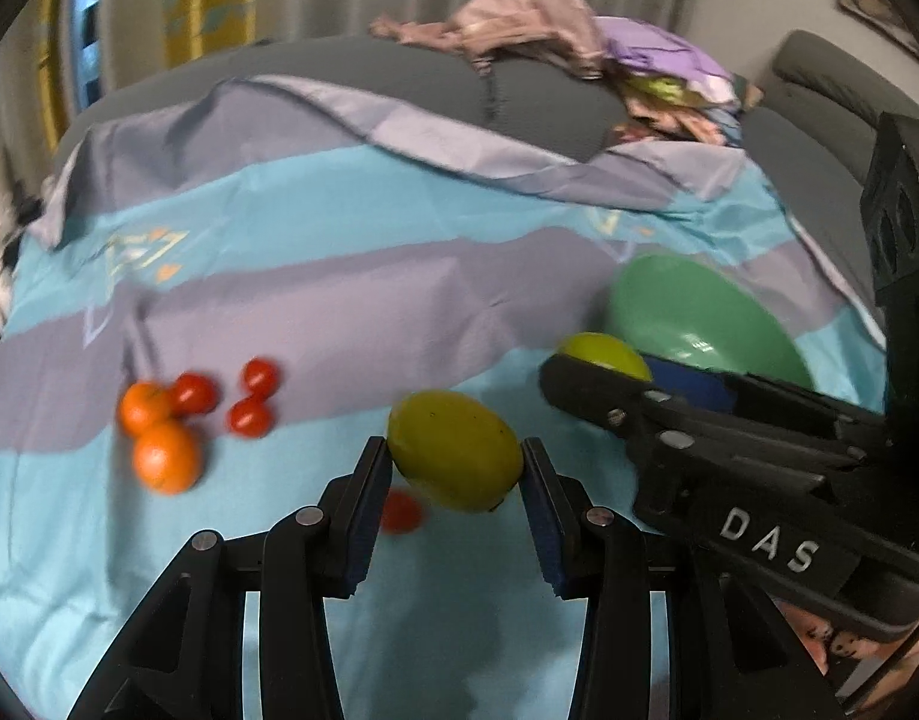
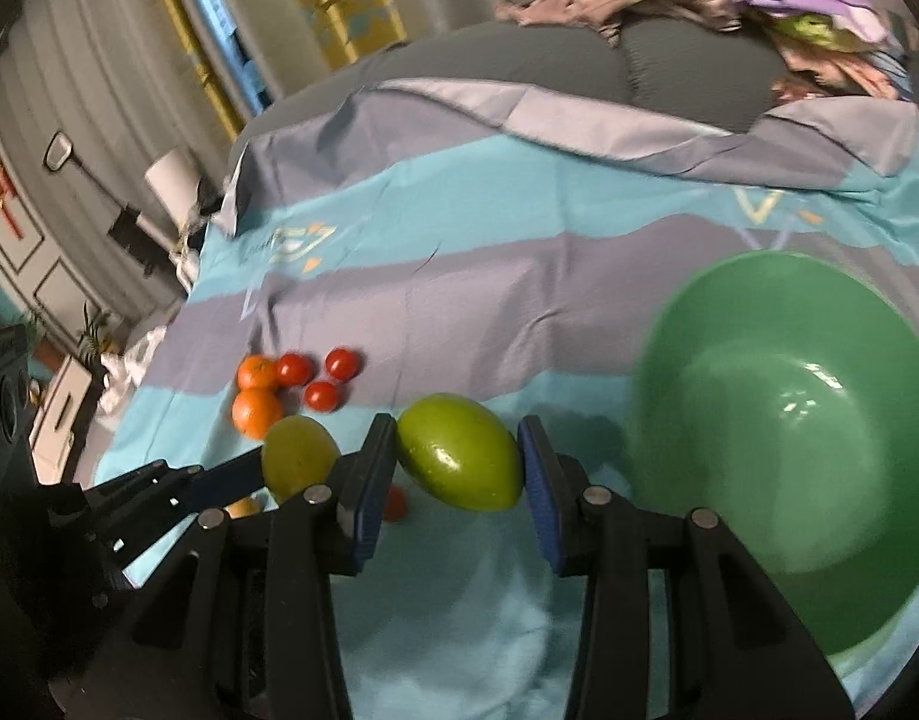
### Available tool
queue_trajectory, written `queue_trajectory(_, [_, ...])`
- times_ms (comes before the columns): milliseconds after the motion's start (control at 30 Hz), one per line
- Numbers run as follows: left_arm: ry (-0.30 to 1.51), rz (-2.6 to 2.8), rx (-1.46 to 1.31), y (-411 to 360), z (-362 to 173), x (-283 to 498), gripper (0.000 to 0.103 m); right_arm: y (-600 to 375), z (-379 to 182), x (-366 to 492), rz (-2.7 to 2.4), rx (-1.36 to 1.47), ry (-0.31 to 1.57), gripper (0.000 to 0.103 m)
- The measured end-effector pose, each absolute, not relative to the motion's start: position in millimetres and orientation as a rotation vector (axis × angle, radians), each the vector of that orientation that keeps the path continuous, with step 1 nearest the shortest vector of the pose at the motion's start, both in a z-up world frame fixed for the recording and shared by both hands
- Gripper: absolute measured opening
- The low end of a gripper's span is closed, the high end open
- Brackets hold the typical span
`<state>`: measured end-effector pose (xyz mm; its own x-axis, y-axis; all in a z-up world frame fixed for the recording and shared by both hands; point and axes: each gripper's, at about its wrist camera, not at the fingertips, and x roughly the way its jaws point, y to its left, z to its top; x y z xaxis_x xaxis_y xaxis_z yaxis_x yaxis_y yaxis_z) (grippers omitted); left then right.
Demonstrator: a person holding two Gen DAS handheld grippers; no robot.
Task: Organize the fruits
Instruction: 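Carry both held mangoes over the green bowl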
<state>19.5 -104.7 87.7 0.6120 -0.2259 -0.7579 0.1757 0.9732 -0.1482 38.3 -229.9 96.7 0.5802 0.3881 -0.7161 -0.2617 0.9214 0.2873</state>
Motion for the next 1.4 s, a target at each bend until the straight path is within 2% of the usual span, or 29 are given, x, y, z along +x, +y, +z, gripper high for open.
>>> queue_trajectory(333, [0.867, -0.375, 0.001, -176.0, 101.0, 40.0, 0.044, -310.5, 117.5, 33.9, 0.152, 0.200, 0.775, 0.042])
queue_trajectory(667, [0.902, -0.475, 0.050, -230.3, 94.3, 53.7, 0.044, -359.9, 109.3, 38.8, 0.034, 0.266, 0.805, 0.042])
queue_trajectory(1400, [0.987, -0.512, 0.075, -256.1, 69.5, 63.5, 0.044, -376.7, 81.2, 54.7, -0.028, 0.272, 0.923, 0.043])
